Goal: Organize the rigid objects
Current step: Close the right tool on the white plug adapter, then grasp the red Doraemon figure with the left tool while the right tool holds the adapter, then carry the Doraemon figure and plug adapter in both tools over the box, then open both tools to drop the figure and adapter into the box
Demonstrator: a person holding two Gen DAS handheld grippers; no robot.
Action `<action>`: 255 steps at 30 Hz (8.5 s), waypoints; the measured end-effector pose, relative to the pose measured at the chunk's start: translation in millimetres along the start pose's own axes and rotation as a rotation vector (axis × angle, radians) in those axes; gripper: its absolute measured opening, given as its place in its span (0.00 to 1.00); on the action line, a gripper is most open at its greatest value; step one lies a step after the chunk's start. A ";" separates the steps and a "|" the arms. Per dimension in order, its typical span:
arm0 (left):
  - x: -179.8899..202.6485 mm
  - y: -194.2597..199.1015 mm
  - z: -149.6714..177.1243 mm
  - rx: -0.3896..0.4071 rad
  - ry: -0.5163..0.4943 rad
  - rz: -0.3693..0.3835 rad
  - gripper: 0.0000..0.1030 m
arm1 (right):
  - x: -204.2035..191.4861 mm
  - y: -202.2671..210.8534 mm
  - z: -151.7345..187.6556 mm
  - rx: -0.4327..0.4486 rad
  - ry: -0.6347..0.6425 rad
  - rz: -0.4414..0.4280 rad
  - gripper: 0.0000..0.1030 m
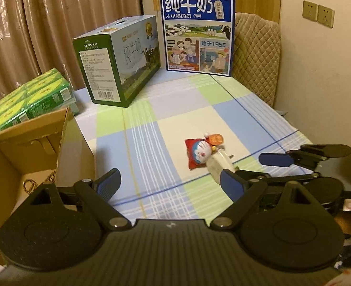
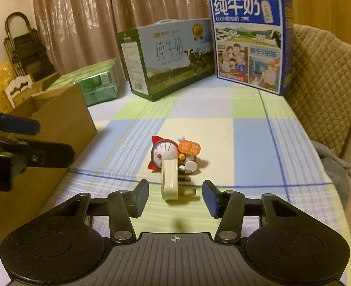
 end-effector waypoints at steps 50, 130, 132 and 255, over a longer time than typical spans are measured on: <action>4.6 -152.4 5.2 0.060 0.064 0.121 0.51 | 75.8 -27.7 -10.9 -0.042 -0.169 0.174 0.31; -75.9 242.8 105.5 0.137 0.272 -0.100 0.38 | -188.0 182.4 -10.8 -0.005 0.080 -0.115 0.31; -84.5 241.6 105.4 0.134 0.270 -0.105 0.38 | -194.4 178.2 -14.7 -0.003 0.090 -0.123 0.31; -142.1 224.8 125.8 0.055 0.255 -0.172 0.96 | -223.6 154.7 -23.4 -0.037 0.055 -0.159 0.55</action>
Point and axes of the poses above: each gripper's, at about its wrist camera, not at the fingertips, and y roughly against the way its jaws point, x to its right, z to its underside, the point moved 2 cm from there along -y, roughly the way its jaws point, and after that the axes turned 12 degrees about z, right-handed, at the moved point
